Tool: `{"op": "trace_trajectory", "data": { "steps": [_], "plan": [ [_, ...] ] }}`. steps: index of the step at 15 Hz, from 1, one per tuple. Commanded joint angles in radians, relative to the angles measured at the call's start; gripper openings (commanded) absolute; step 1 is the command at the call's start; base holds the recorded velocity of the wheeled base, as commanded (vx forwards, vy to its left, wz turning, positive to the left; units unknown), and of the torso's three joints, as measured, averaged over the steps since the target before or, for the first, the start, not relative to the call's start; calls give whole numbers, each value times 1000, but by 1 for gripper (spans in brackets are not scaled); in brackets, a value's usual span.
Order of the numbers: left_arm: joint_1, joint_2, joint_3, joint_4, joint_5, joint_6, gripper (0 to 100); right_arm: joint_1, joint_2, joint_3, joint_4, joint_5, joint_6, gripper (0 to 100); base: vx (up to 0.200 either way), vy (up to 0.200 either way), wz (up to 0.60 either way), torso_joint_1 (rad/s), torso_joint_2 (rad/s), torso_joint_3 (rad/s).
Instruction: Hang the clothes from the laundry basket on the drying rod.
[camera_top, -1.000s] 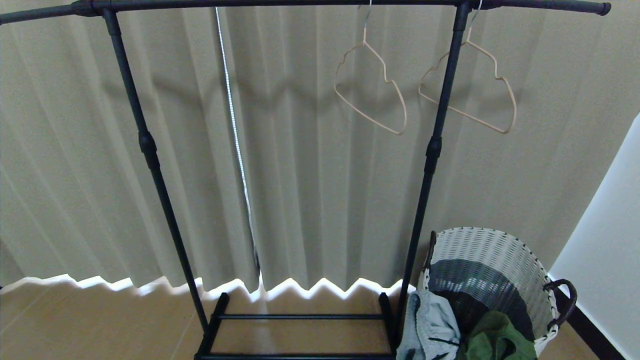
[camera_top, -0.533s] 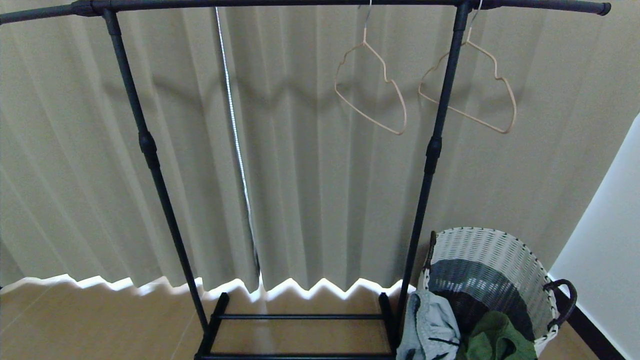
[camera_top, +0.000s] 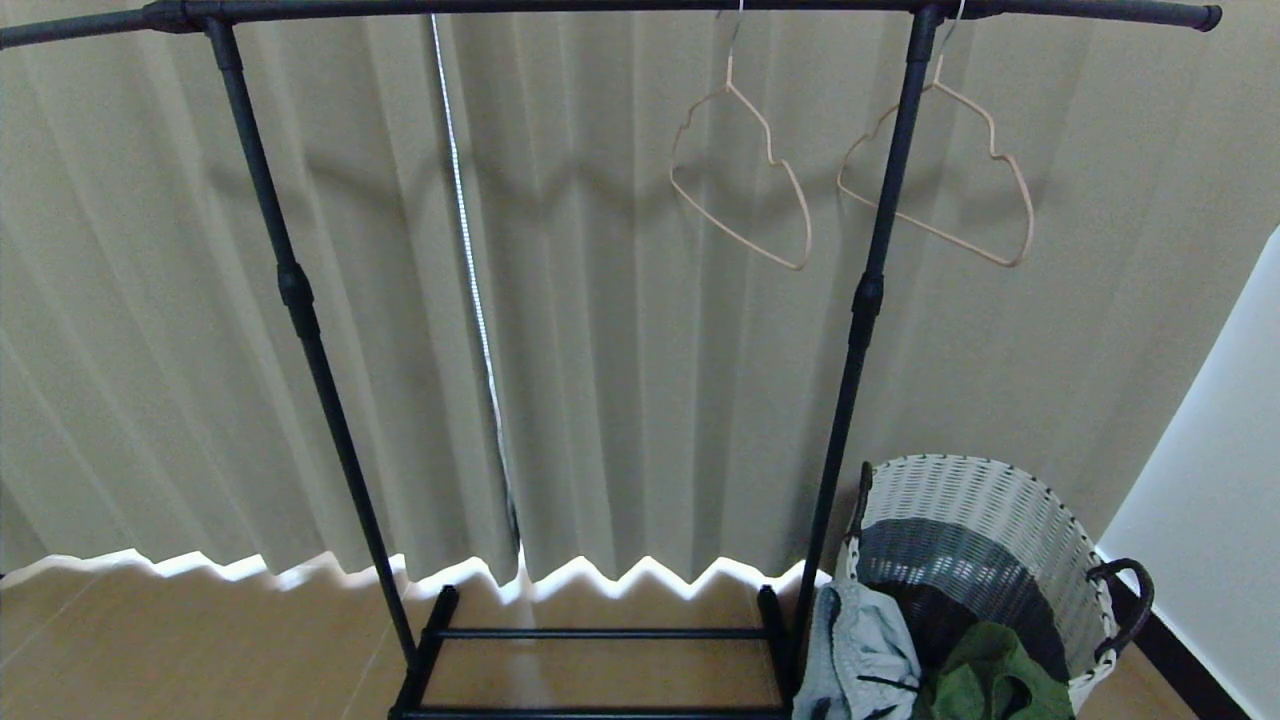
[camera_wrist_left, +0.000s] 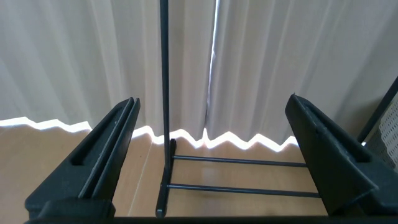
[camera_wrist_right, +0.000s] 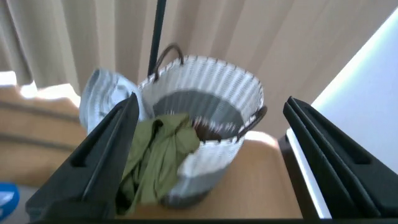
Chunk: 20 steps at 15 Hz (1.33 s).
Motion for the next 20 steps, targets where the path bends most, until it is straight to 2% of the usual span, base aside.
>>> {"op": "trace_trajectory", "data": {
  "steps": [1,3,4,5,7,8,9,10,15,17,20],
  "plan": [
    [1,0,0,-1,1,0,100,4,331,-120,1,-1,-16,100,0,0,0,0,0,0],
    [1,0,0,-1,1,0,100,-1,513,-144,0,-2,-42,100,0,0,0,0,0,0],
    [1,0,0,-1,1,0,100,-2,543,-144,0,-4,-62,100,0,0,0,0,0,0],
    [0,0,0,-1,1,0,100,-4,655,-154,-17,-27,-180,100,0,0,0,0,0,0],
    [1,0,0,-1,1,0,100,-5,797,-161,-80,-96,-276,100,0,0,0,0,0,0],
    [0,0,0,-1,1,0,100,-7,803,-161,-83,-97,-278,100,0,0,0,0,0,0],
    [1,0,0,-1,1,0,100,-11,929,-160,-140,-120,-307,100,0,0,0,0,0,0],
    [0,0,0,-1,1,0,100,-11,981,-158,-163,-120,-318,100,0,0,0,0,0,0],
    [1,0,0,-1,1,0,100,-10,1225,-137,-203,-113,-353,100,0,0,0,0,0,0],
    [1,0,0,-1,1,0,100,-7,1345,-129,-292,-113,-361,100,0,0,0,0,0,0],
    [1,0,0,-1,1,0,100,-7,1458,-129,-384,-111,-419,100,0,0,0,0,0,0]
  ]
}}
